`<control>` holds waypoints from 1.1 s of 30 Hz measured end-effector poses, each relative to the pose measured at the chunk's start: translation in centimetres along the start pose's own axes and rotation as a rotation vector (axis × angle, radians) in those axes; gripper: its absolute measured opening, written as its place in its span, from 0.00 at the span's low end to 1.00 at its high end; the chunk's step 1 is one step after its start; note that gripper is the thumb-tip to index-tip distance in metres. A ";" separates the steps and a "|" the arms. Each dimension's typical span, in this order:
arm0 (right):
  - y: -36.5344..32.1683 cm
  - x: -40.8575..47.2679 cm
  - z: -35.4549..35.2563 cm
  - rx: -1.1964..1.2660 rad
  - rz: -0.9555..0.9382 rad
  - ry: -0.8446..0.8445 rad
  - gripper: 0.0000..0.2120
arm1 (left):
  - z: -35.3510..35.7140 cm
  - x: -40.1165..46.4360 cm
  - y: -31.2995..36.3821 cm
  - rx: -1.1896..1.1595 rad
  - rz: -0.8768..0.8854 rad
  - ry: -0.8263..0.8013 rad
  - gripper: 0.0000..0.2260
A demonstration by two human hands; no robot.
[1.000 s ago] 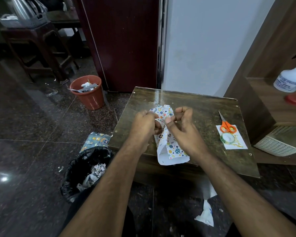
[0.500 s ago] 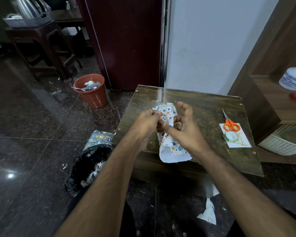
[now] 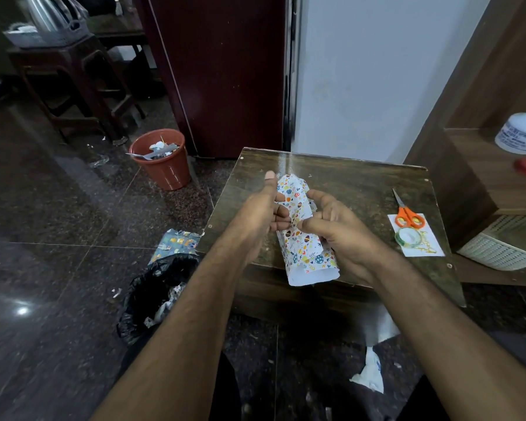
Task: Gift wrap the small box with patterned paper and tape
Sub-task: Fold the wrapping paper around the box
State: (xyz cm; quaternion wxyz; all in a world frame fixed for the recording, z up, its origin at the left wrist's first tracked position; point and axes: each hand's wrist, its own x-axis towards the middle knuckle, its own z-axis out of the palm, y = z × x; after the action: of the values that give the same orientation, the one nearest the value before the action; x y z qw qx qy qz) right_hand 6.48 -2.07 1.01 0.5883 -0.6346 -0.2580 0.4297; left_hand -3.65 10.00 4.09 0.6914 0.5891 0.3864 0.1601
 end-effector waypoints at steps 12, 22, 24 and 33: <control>0.4 0.3 -0.6 0.095 0.023 -0.012 0.42 | 0.4 0.1 -0.6 0.176 0.053 -0.007 0.07; 0.5 -0.2 -0.3 -0.006 -0.093 0.025 0.38 | -0.5 -0.2 -1.3 0.471 0.235 -0.092 0.15; 0.7 -0.3 -0.5 -0.097 -0.127 0.043 0.40 | -0.5 -0.1 -1.6 0.473 0.246 -0.089 0.15; 0.6 -1.3 -2.0 -0.365 -0.197 0.047 0.44 | -0.1 0.2 -2.2 0.525 0.309 -0.055 0.19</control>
State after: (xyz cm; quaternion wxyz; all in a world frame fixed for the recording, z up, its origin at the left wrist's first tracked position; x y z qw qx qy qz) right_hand 7.47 -4.27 0.65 0.5085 -0.7121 -0.3785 0.3016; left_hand -4.15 9.64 1.93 0.4930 0.8037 0.3015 0.1420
